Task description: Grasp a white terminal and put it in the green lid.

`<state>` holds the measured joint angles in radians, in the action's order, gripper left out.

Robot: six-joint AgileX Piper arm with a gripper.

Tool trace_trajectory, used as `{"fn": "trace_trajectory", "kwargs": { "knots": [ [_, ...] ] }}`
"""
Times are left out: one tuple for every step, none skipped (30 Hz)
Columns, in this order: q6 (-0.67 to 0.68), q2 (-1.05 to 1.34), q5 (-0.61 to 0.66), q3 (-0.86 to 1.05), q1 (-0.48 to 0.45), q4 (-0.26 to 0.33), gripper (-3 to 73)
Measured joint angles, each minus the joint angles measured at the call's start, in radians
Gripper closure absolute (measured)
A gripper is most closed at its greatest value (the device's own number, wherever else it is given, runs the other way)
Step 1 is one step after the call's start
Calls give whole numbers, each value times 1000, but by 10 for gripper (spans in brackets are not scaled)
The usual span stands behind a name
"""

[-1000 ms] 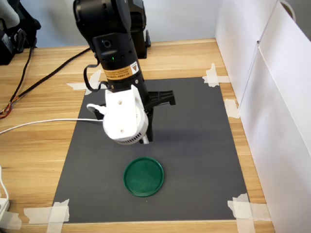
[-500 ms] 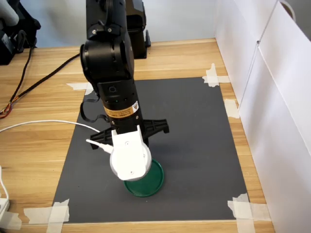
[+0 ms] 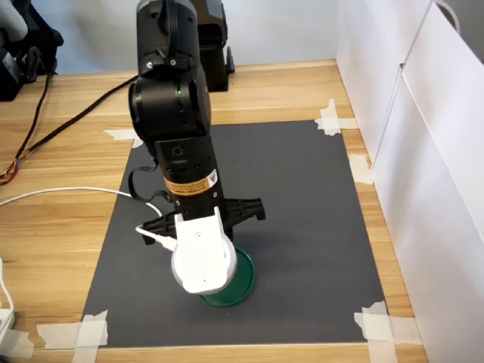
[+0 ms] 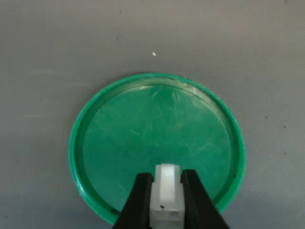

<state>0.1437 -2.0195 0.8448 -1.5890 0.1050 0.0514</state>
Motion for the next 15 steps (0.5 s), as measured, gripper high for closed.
{"fn": "trace_trajectory", "kwargs": {
  "knots": [
    [-1, 0, -2, 0, 0, 0, 581],
    [-1, -1, -5, 0, 0, 0, 572],
    [-1, -2, -10, 0, 0, 0, 558],
    [-1, -4, -18, 0, 0, 1, 533],
    [-1, -4, -24, 0, 0, 3, 506],
    [-1, -5, -26, 0, 0, 3, 476],
    [-3, -5, -27, 0, 0, 5, 445],
    [-8, -6, -28, 0, 0, 6, 414],
    [-18, -6, -28, 0, 0, 6, 377],
    [-31, -6, -29, 0, 0, 9, 356],
    [-44, -6, -29, 0, 0, 11, 337],
    [-50, -6, -30, 0, 0, 13, 329],
    [-53, -6, -31, 0, 0, 13, 325],
    [-54, -6, -33, 0, 0, 14, 322],
    [-55, -6, -33, 0, 0, 14, 319]
  ]
}}
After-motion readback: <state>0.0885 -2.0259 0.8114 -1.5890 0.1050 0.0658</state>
